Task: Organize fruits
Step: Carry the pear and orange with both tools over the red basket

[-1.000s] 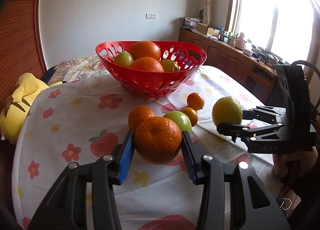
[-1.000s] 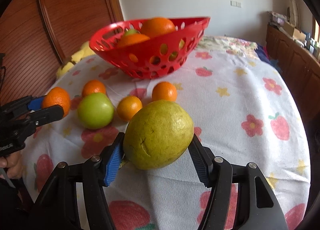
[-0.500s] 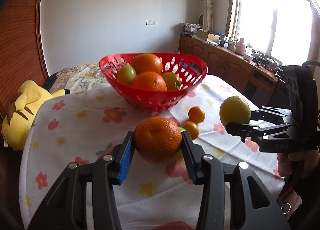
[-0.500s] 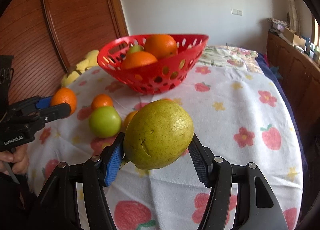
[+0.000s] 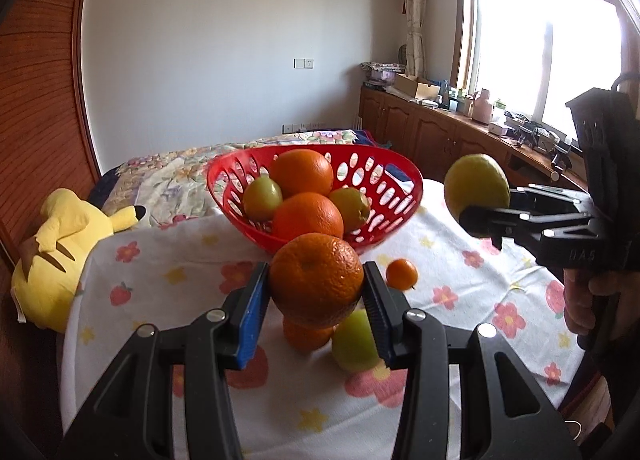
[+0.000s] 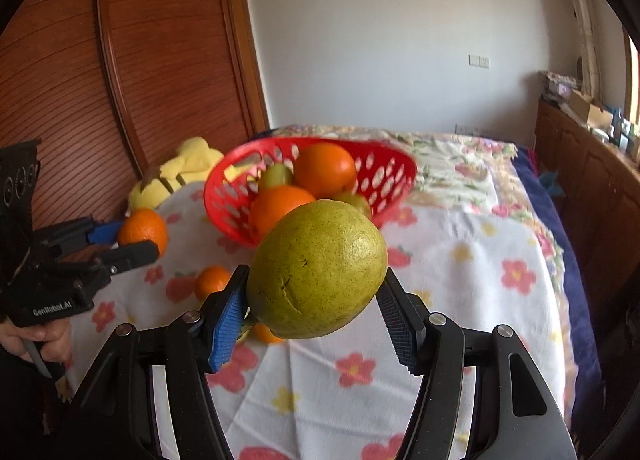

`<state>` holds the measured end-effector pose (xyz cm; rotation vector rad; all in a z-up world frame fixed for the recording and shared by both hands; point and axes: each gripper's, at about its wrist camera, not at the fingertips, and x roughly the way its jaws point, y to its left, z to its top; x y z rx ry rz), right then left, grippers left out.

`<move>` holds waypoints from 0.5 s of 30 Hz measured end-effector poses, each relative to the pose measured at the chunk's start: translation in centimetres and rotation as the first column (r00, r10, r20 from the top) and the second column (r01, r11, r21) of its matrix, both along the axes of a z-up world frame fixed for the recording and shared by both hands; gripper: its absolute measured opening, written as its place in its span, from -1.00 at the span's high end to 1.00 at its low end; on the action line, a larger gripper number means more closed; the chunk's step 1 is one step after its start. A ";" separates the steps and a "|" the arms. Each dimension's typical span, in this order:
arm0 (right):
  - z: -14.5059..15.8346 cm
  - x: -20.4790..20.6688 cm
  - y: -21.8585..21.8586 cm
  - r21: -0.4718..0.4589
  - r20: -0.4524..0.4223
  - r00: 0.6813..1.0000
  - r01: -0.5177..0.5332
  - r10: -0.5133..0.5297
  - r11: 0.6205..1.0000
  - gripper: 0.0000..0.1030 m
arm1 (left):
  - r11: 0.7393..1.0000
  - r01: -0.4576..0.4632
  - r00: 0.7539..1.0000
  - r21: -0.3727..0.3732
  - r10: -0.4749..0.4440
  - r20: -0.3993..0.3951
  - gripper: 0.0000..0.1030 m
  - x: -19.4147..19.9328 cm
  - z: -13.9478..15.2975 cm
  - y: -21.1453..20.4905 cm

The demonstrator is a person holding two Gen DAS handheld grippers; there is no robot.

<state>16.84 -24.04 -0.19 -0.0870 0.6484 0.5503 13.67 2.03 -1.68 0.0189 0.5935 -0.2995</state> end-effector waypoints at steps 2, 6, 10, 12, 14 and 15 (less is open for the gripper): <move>0.6 0.5 0.3 0.001 0.014 1.000 -0.006 0.006 1.000 -0.26 | 1.000 -0.003 1.000 0.003 0.003 0.004 0.14 0.4 0.2 0.2; 1.3 1.7 1.4 -0.006 0.032 0.999 -0.025 0.025 1.000 -0.26 | 1.000 -0.009 1.000 0.006 0.009 0.008 0.14 1.6 0.6 0.5; 1.4 3.1 2.5 -0.020 0.033 0.998 -0.046 0.046 0.999 -0.26 | 1.000 -0.013 1.000 0.013 0.013 0.010 0.14 3.0 0.8 0.7; 1.3 3.9 3.0 -0.027 0.030 0.998 -0.055 0.056 0.998 -0.26 | 1.000 -0.015 1.000 0.016 0.015 0.008 0.14 3.8 0.7 0.9; 1.0 4.6 3.5 -0.035 0.025 0.998 -0.064 0.065 0.997 -0.26 | 1.000 -0.018 1.000 0.020 0.018 0.003 0.14 4.6 0.6 0.9; 0.8 5.0 3.8 -0.040 0.023 0.997 -0.070 0.070 0.997 -0.26 | 1.000 -0.020 1.000 0.022 0.020 0.000 0.14 5.1 0.5 1.0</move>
